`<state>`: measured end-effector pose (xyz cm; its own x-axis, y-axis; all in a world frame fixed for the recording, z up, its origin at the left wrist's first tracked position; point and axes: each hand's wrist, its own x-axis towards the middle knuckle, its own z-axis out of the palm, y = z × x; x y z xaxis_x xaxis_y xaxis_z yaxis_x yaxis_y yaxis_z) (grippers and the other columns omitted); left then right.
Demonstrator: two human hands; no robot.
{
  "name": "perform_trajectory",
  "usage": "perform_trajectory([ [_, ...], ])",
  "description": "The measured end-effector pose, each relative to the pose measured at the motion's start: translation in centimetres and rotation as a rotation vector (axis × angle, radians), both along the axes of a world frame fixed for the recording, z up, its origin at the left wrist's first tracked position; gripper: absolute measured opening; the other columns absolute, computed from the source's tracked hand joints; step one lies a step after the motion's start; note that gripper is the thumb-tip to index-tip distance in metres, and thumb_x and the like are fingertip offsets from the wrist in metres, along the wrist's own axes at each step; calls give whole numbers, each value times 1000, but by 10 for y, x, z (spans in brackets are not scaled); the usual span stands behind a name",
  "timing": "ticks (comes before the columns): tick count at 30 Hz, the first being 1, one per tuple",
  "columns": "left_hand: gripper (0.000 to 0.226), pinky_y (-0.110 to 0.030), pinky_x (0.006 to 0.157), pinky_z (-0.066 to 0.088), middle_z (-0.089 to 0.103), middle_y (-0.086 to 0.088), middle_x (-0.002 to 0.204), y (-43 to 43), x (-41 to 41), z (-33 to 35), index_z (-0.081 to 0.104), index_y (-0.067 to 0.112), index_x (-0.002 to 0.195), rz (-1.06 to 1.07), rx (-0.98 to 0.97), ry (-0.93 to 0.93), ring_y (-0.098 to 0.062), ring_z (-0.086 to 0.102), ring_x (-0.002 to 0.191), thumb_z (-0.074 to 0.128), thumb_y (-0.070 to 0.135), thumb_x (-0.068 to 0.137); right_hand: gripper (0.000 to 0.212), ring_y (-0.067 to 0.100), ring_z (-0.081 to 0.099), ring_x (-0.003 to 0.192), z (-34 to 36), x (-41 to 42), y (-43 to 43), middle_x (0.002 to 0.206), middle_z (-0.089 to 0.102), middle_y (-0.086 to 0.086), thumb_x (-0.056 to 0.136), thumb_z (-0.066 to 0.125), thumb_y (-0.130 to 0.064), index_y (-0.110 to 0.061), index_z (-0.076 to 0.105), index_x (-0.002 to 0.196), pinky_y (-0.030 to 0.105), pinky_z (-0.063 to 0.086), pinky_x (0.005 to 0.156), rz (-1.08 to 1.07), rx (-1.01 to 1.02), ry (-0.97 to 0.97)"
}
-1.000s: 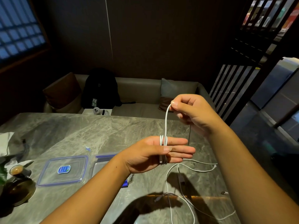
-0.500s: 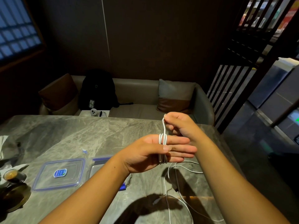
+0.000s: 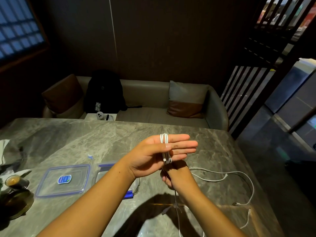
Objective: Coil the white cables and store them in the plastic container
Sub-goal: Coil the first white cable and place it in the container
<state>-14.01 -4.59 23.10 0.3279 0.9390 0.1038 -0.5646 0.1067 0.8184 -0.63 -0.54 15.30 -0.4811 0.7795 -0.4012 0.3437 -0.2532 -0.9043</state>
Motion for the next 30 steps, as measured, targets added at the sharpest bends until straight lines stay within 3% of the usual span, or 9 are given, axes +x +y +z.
perform_trajectory([
  [5,46,-47,118,31,45,-27,147,5,-5,0,35,-7,146,44,6,64,-41,43,138,31,-2,101,31,12,43,38,25,22,-25,56,61,6,104,43,-20,-7,62,83,24,35,43,109,107,97],
  [12,44,-47,117,31,48,-26,146,11,-7,-13,37,-6,145,60,-56,96,-39,45,137,33,-2,101,16,13,42,35,58,56,-36,55,61,11,100,54,-15,-5,67,96,19,33,37,181,41,195],
  [14,44,-47,118,30,47,-26,146,12,-8,-16,37,-6,146,57,-60,115,-40,45,137,33,-1,102,14,10,39,36,68,64,-35,55,63,8,97,58,-20,-12,65,107,17,32,39,168,67,179],
  [18,44,-48,117,31,49,-25,145,12,-10,-22,38,-6,145,60,-99,134,-39,46,137,36,-1,101,31,6,46,44,88,79,-27,59,62,5,91,69,-24,-31,59,120,14,37,47,182,155,190],
  [20,45,-46,117,33,51,-25,143,11,-5,-25,39,-6,144,40,-129,131,-38,47,136,41,1,99,41,11,53,56,95,86,-22,62,59,2,83,72,-30,-39,58,121,22,44,59,252,210,204],
  [22,46,-47,116,35,52,-26,142,13,1,-27,40,-5,143,14,-143,161,-38,49,135,44,3,98,43,14,57,63,102,88,-18,65,58,0,83,71,-23,-39,58,121,28,49,65,299,252,223],
  [24,46,-47,117,34,51,-27,143,13,6,-27,40,-6,144,-23,-132,172,-39,48,135,43,2,98,39,13,58,64,110,88,-12,66,60,-1,83,69,-14,-34,62,115,24,51,64,287,272,273],
  [27,46,-44,113,40,53,-27,140,10,11,-26,44,-6,141,-28,-185,133,-36,54,129,44,0,96,34,12,54,58,122,87,3,65,59,2,85,70,-5,-24,63,112,18,46,55,197,336,295],
  [30,47,-49,116,34,47,-30,144,7,18,-25,38,-7,144,-125,-157,115,-43,45,135,39,0,98,28,16,40,50,128,89,21,62,58,2,88,61,6,-13,64,109,18,34,43,62,381,324],
])
